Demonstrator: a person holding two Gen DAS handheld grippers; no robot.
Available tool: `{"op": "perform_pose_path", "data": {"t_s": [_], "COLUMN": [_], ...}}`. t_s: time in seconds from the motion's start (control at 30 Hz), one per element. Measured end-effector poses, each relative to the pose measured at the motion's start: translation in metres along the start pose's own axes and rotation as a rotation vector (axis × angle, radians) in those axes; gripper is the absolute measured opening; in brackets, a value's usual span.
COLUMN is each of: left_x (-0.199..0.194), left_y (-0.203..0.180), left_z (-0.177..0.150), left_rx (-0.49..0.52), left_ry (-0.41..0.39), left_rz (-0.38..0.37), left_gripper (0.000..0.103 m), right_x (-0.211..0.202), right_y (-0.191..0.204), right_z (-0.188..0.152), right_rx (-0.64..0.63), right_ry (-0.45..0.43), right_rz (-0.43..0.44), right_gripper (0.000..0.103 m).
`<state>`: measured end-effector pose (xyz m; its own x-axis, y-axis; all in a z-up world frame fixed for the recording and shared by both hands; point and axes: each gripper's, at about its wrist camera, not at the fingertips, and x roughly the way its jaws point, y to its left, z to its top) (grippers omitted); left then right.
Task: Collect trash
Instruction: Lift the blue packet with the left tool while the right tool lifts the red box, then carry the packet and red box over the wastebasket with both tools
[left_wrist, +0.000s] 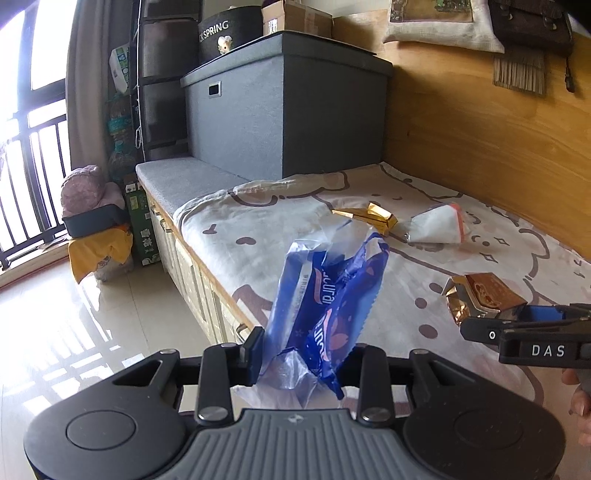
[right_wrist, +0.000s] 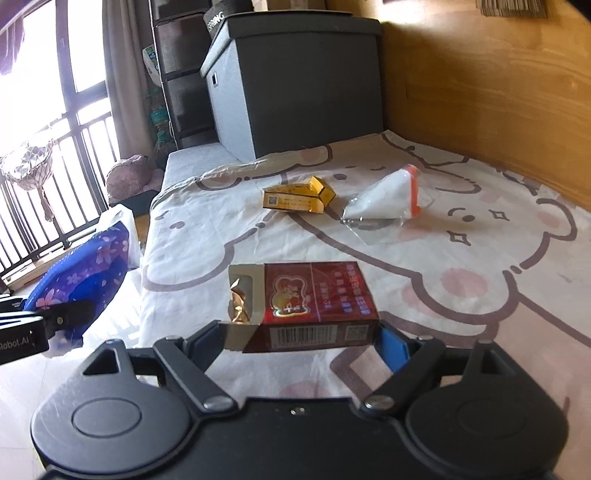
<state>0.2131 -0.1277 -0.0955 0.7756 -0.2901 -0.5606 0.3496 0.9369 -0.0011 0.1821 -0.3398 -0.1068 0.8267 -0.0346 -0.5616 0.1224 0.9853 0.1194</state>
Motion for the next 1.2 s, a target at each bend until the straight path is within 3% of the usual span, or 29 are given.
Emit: {"op": "perform_pose_path", "data": {"t_s": [0.47, 1.2], "left_x": [-0.033, -0.053], "left_y": [0.027, 0.122], "left_z": [-0.025, -0.076], "left_rx": [-0.074, -0.279], "left_ry": [0.013, 0.044], "left_rz": [0.007, 0.075], "left_gripper": [0.036, 0.036], "right_x": [-0.024, -0.008], "right_y": [0.044, 0.153], "right_z": [-0.013, -0.032], "right_rx": [-0.092, -0.262], "right_ry": [0.027, 0.087], "right_rz": [0.026, 0.102], "right_gripper": [0.087, 0.087]}}
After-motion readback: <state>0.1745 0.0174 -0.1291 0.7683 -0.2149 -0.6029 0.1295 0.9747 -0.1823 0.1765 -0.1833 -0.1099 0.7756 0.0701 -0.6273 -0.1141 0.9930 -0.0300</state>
